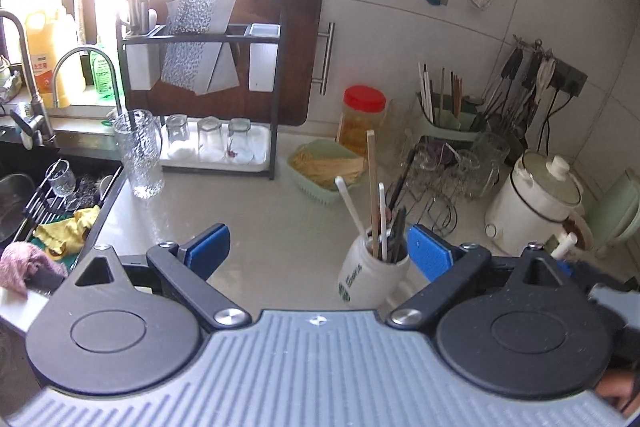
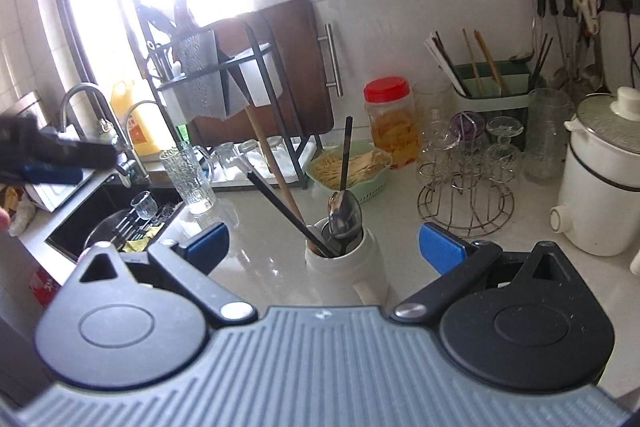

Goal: Organize utensils

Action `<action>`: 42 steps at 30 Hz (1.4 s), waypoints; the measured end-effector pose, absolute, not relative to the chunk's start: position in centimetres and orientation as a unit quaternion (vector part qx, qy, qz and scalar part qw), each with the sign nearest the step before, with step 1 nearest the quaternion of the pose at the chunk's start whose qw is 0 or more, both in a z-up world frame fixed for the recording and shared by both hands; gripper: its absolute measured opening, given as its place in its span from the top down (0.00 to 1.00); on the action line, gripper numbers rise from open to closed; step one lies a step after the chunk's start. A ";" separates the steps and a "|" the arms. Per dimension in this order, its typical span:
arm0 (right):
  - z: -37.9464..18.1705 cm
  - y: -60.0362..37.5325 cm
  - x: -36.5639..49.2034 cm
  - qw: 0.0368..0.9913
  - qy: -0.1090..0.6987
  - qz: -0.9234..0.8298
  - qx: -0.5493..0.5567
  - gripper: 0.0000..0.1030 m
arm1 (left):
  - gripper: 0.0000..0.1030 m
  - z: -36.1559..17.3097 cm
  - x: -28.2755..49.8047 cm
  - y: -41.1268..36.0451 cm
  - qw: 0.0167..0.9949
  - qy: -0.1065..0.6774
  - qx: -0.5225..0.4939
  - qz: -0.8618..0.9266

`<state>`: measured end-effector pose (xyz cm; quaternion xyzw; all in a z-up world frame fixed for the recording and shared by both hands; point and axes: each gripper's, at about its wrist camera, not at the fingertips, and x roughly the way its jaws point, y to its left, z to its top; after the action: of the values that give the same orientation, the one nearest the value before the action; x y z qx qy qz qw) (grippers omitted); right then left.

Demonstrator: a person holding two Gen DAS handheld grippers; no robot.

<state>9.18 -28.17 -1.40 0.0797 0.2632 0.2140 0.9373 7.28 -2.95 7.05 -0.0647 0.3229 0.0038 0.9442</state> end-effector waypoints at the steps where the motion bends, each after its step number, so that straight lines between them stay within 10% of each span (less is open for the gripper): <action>1: -1.3 -28.4 8.7 0.938 0.261 0.213 0.082 0.00 | 0.05 6.8 6.8 -3.2 0.944 0.324 -0.064 0.004; 42: -2.9 -31.7 1.7 0.942 0.258 0.198 0.086 0.00 | 0.05 1.6 -0.9 -6.0 0.937 0.343 -0.060 0.025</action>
<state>1.66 -31.67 -2.87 0.0860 0.2582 0.1985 0.9416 -0.85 -6.04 1.64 -0.0601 0.3433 0.0247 0.9370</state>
